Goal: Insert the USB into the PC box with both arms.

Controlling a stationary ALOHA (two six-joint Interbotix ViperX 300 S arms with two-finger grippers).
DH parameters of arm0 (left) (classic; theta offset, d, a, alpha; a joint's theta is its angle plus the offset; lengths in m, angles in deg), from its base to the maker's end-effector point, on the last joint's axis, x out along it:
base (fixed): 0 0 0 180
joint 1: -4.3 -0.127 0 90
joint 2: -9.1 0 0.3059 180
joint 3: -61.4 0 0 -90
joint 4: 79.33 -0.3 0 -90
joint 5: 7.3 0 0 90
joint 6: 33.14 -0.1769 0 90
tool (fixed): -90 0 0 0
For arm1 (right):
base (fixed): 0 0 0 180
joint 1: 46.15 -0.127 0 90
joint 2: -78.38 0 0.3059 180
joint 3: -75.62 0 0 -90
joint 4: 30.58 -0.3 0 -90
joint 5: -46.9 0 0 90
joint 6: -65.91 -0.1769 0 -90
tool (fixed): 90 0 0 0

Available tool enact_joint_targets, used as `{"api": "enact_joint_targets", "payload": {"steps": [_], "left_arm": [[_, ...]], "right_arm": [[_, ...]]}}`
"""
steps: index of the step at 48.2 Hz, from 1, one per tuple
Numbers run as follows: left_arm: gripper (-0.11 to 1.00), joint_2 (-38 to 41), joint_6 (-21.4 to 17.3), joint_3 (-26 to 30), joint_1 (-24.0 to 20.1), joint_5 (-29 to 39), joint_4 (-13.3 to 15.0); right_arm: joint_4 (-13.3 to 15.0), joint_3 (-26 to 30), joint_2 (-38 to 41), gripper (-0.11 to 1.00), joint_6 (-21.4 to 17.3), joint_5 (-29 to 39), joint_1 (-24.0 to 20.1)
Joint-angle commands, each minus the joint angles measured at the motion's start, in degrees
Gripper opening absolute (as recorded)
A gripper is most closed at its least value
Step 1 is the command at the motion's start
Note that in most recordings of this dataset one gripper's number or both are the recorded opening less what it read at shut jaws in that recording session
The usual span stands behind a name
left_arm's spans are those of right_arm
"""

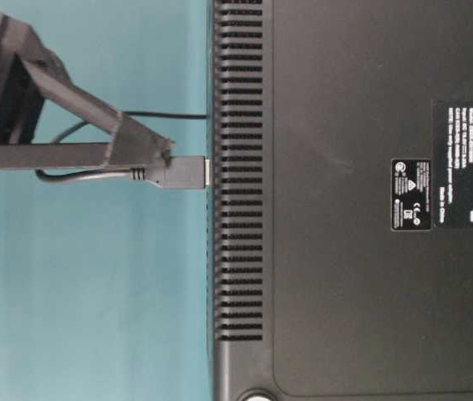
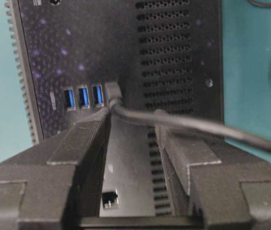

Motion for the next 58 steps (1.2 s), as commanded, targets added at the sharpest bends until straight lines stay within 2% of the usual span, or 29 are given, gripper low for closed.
{"api": "enact_joint_targets", "payload": {"steps": [1, 16, 26, 39, 58], "left_arm": [[0.00, 0.35, 0.09, 1.32, -0.09, -0.26, -0.18], [0.00, -2.11, -1.14, 1.85, -0.53, 2.11, -0.09], [0.00, -2.64, -1.49, 2.99, -0.44, 3.69, -0.18], [0.00, -2.81, -2.46, 2.99, -0.53, 3.96, -0.44], [0.00, -2.99, -2.81, 3.60, -1.14, 5.10, -0.44]], "right_arm": [[0.18, 1.23, -3.34, 0.50, -0.18, 0.09, 0.26], [0.09, -0.35, -7.38, 0.50, 0.00, -1.14, 0.18], [0.09, -4.22, -10.28, 0.50, -0.09, -2.81, -0.62], [0.09, -12.92, -17.67, 0.49, -0.79, -13.54, -1.93], [0.18, -22.41, -27.51, 0.50, -1.14, -21.88, -2.55]]}}
